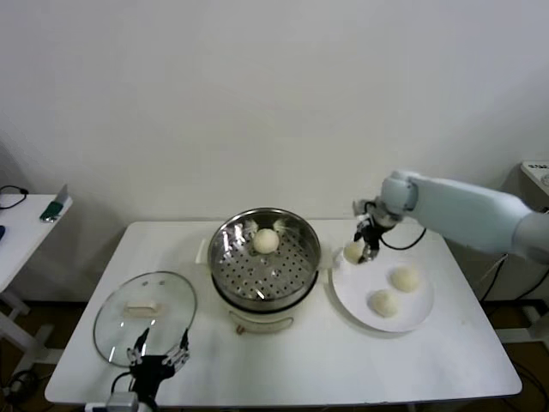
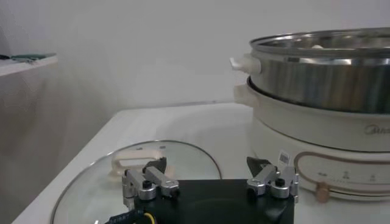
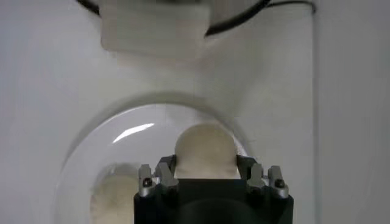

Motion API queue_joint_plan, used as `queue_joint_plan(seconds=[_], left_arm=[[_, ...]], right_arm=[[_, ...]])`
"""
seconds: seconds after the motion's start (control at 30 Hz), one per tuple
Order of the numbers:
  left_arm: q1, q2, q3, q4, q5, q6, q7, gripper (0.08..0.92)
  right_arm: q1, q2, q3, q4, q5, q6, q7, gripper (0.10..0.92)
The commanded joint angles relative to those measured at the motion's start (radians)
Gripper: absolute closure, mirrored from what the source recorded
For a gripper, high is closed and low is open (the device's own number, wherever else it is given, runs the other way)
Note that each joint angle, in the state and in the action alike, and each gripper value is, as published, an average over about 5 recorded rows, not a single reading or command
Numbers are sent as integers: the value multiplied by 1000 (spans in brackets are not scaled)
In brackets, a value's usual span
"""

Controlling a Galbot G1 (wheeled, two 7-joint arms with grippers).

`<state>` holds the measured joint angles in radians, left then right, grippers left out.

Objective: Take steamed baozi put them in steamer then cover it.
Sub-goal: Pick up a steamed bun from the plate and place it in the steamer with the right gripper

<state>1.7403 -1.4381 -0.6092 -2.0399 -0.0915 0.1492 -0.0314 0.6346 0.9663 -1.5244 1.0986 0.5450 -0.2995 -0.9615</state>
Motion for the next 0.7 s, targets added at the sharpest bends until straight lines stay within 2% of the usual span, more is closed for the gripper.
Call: queue_joint_plan(seconds=[0.03,0.2,0.33,0.7], left_arm=[[-1,-1,5,-7,2,1,0,177],[-2,-7,13,-11,11,-3,1,177],[4,-8,11,-17,11,-4,1,177],[8,-5,-1,-22,14,-10,2,177]], right_arm=[[377,57,-100,155,254,-45,-12,364],[339,158,-4,273,359,-148,82,364],[283,249,25,302,391,-188,123,364],[115,418,-7,205,328,-199,164,364]])
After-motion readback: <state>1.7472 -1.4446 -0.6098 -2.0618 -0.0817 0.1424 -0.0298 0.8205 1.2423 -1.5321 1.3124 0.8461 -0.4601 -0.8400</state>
